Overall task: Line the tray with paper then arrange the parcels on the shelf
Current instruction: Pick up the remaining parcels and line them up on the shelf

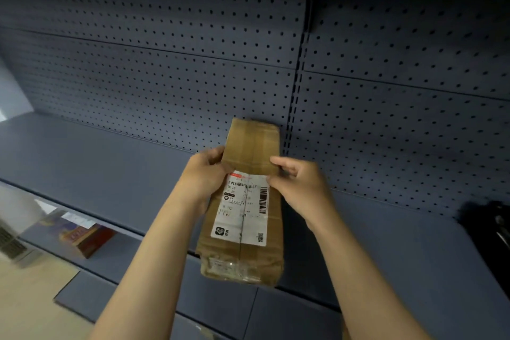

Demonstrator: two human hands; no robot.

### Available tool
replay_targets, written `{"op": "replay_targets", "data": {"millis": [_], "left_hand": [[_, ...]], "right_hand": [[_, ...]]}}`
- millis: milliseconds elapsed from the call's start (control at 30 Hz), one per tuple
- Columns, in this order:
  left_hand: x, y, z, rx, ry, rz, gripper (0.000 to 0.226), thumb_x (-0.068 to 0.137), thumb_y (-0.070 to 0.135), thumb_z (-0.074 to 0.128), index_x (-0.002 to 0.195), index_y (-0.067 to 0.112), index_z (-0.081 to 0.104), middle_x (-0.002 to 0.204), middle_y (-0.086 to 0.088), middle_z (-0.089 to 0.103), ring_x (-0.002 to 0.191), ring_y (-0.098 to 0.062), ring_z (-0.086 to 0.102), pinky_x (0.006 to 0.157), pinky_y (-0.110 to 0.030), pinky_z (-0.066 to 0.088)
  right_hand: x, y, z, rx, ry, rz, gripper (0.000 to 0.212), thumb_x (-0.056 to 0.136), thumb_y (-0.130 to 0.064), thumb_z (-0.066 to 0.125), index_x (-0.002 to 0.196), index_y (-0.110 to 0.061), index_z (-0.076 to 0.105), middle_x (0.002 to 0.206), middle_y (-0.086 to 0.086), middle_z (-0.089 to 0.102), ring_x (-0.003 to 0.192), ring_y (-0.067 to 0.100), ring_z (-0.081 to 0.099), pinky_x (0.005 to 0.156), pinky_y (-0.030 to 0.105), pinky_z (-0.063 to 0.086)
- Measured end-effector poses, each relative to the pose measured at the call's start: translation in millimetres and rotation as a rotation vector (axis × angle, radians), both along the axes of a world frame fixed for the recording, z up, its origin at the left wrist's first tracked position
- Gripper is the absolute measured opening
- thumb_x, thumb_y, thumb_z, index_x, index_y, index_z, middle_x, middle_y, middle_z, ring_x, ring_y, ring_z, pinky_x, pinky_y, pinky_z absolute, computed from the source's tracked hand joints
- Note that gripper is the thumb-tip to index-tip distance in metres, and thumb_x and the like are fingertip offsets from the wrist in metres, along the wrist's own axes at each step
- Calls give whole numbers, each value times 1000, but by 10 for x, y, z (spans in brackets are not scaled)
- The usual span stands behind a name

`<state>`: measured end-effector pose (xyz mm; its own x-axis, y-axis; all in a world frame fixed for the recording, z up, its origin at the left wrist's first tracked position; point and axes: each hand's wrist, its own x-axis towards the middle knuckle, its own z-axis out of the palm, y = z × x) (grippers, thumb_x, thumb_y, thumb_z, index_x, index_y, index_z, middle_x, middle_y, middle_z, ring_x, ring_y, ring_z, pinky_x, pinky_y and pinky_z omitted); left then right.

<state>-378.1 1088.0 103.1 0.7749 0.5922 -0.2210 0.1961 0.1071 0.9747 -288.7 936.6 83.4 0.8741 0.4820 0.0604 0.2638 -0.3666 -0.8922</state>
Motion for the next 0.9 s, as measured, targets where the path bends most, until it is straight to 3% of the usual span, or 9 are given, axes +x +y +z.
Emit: {"op": "replay_targets", "data": {"millis": [67,133,233,400,467,567,667,800,900], "left_hand": [[21,102,-101,-21,66,-4,36,98,-5,52,127,12,67,99,-15,79,74,-26,76,59,-33,63],[36,175,-207,-21,98,10,34,98,-2,55,127,11,67,96,-14,79,75,-27,77,63,-37,64],[67,217,-325,30,110,20,36,99,5,58,132,16,66,101,-11,80,90,-32,77,84,-47,62],[128,207,-326,297,165,32,49,98,11,59,144,25,56,134,0,66,93,-18,67,88,-37,56],[159,189,-264,408,202,52,52,94,7,62,140,32,58,135,0,60,81,-9,59,86,-37,57],[159,83,-148,541,228,115,51,90,8,65,126,44,63,116,3,59,70,-5,52,85,-40,58],[157,-138,17,592,79,145,44,92,12,61,117,48,62,97,11,57,65,-1,49,75,-34,54],[232,-540,281,548,-201,125,37,95,14,61,120,40,67,116,18,65,107,-4,60,90,-28,48],[337,-918,423,381,-363,74,32,97,11,61,114,37,69,112,18,67,112,-6,64,100,-34,53]], "right_hand": [[0,71,-63,-43,41,34,43,90,-15,72,131,-25,68,127,-5,70,90,-5,65,68,4,51],[3,116,-137,-68,63,43,36,92,-18,70,127,-26,71,124,-6,71,79,-12,57,56,-1,43],[23,138,-207,-36,73,9,32,92,-19,69,122,-27,74,119,-6,72,77,-13,57,54,-3,41],[33,104,-261,-24,91,28,27,95,-21,66,121,-29,71,97,-20,59,60,-27,52,48,-4,36],[35,87,-250,-34,85,39,25,97,-27,65,121,-32,70,99,-22,56,64,-25,52,50,-3,37],[33,13,-181,-27,63,26,28,99,-37,61,124,-33,70,111,-21,58,90,-12,53,61,1,35],[53,-174,-72,47,46,-4,25,99,-39,59,121,-36,71,102,-25,64,93,-8,60,67,5,40],[97,-544,119,151,-14,-47,24,97,-35,63,119,-39,71,112,-25,68,102,-8,61,82,14,47],[120,-963,278,226,-19,-83,27,96,-33,64,121,-42,69,123,-26,67,113,-7,61,93,17,47]]}}
